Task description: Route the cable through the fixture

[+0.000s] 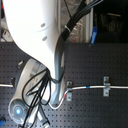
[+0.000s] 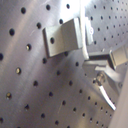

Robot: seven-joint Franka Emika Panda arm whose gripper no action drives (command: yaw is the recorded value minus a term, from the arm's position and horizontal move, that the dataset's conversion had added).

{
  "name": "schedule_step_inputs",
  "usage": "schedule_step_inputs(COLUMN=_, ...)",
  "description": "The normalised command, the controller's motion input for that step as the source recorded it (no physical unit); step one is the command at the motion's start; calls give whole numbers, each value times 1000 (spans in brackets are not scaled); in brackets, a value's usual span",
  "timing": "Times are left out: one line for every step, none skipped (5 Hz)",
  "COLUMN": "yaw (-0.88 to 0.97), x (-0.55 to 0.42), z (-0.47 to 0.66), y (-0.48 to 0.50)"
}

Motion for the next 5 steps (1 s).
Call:
schedule_step_inputs(yaw=0, x=0, z=287, y=-15)
schedule_step_inputs(yaw=0, x=-304, z=28, y=51)
schedule_step_inputs(yaw=20, x=-389, z=-31, y=1)
schedule_step_inputs(yaw=3, x=-353, z=0, y=45)
schedule_step_inputs(yaw=0, x=-244, z=2, y=65)
